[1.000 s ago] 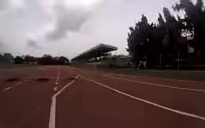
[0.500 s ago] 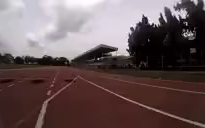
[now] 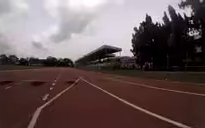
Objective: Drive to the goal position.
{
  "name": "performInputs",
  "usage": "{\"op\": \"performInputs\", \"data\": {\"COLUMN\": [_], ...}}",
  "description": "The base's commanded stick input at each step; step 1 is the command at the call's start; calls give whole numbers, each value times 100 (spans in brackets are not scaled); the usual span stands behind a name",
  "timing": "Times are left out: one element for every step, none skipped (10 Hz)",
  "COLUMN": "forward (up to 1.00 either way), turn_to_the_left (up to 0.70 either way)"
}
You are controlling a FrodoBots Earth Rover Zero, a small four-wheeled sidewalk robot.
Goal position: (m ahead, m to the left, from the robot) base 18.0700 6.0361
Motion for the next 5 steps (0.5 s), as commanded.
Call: {"op": "performInputs", "data": {"forward": [70, 70, 70, 70, 70], "turn_to_the_left": [0, 0, 0, 0, 0]}}
